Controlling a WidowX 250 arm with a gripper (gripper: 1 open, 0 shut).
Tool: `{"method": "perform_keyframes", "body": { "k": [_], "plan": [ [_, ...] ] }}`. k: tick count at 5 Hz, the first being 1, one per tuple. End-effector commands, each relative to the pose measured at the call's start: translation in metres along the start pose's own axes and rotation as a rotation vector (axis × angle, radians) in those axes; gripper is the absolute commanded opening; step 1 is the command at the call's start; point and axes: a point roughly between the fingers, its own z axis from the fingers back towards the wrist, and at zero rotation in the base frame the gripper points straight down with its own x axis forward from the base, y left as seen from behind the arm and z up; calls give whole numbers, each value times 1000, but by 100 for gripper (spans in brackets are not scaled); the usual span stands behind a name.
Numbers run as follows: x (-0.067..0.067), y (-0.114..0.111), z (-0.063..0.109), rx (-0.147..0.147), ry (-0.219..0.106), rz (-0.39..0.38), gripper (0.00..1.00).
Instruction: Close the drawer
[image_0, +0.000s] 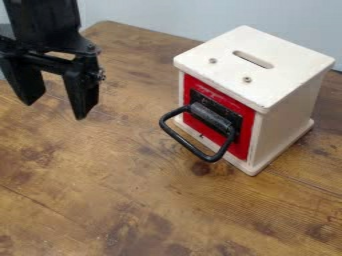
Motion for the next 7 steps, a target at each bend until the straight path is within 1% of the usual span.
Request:
{"method": "perform_keyframes", "body": {
  "k": [1, 2, 4, 5, 6, 7],
  "plan": [
    [2, 5, 17, -9, -60, -67, 100],
    [4, 10, 16, -16, -59, -119, 100],
    [17, 9, 15, -31, -57, -285, 100],
    [21, 11, 15, -24, -59, -279, 100],
    [21, 11, 14, -20, -56, -265, 100],
    [20, 13, 14, -22, -54, -272, 100]
  ]
}}
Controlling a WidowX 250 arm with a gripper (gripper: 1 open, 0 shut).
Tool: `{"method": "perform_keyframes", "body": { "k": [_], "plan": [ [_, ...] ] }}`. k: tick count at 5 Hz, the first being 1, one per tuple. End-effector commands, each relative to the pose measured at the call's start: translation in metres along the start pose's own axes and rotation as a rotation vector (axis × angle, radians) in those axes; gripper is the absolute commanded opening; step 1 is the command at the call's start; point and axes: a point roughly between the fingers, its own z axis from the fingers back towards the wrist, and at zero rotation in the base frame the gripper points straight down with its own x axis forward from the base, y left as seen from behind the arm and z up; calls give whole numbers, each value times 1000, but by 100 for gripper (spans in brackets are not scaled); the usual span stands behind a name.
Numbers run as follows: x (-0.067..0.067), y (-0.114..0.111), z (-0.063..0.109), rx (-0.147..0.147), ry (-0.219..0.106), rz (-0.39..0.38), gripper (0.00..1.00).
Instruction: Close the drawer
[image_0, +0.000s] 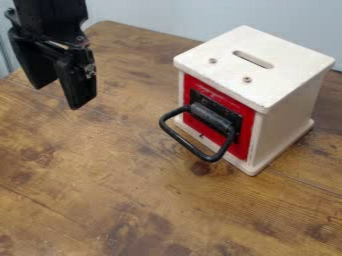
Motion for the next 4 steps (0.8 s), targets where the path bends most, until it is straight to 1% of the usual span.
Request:
{"method": "perform_keyframes", "body": {
  "k": [1, 2, 3, 4],
  "plan": [
    [4, 11, 13, 20, -46, 69, 100],
    [5, 15, 14, 29, -49, 115, 100],
    [10, 28, 7, 34, -51, 152, 100],
    [14, 37, 2, 38, -58, 175, 100]
  ]
}}
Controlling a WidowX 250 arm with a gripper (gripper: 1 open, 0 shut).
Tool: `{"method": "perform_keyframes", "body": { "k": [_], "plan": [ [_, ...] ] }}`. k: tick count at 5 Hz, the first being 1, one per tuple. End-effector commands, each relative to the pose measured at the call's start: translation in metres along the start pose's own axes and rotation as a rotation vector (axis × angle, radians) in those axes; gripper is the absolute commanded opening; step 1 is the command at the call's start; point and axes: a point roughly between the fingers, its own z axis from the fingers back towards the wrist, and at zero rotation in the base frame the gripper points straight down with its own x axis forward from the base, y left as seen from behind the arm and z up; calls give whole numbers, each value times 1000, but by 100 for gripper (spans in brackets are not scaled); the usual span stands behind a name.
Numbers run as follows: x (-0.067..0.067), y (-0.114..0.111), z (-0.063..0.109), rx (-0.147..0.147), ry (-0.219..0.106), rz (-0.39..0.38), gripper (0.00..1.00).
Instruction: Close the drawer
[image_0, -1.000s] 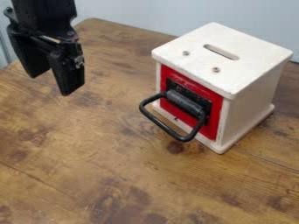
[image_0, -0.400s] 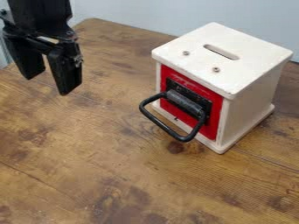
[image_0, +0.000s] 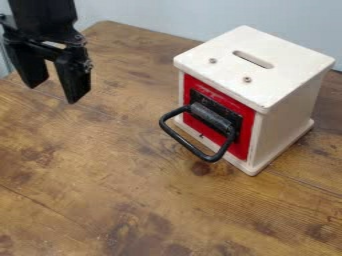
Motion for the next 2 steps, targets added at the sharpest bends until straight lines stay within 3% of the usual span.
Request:
{"method": "perform_keyframes", "body": {
  "k": [1, 2],
  "plan": [
    [8, 11, 20, 5, -63, -68, 100],
    [7, 11, 22, -7, -51, -138, 100]
  ]
}}
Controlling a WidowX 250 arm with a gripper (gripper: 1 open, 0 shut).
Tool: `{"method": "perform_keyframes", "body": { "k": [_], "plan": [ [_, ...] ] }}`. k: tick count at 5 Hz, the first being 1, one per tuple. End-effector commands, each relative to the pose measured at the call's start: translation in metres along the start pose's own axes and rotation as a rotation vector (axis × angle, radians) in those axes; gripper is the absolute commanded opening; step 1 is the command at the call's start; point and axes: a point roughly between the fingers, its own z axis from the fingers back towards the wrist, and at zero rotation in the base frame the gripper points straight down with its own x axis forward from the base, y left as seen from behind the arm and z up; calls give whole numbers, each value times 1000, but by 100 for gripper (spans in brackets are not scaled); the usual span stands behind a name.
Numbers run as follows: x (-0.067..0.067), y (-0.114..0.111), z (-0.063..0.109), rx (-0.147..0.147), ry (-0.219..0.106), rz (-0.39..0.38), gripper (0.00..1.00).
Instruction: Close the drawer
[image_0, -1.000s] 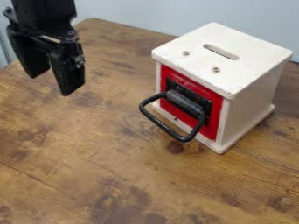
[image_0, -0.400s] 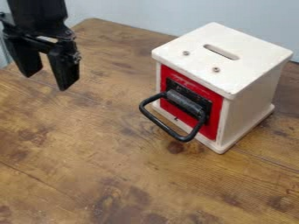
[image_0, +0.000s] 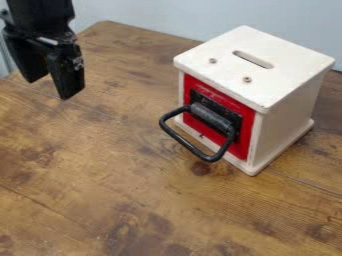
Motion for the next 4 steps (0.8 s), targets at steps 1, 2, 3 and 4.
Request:
{"method": "perform_keyframes", "body": {
  "k": [1, 2, 3, 4],
  "plan": [
    [3, 6, 11, 16, -58, -55, 100],
    [0, 5, 4, 1, -45, -114, 100],
    [-8, 4, 9, 16, -37, 4, 100],
    [-14, 3, 17, 45, -56, 76, 100]
  ]
}}
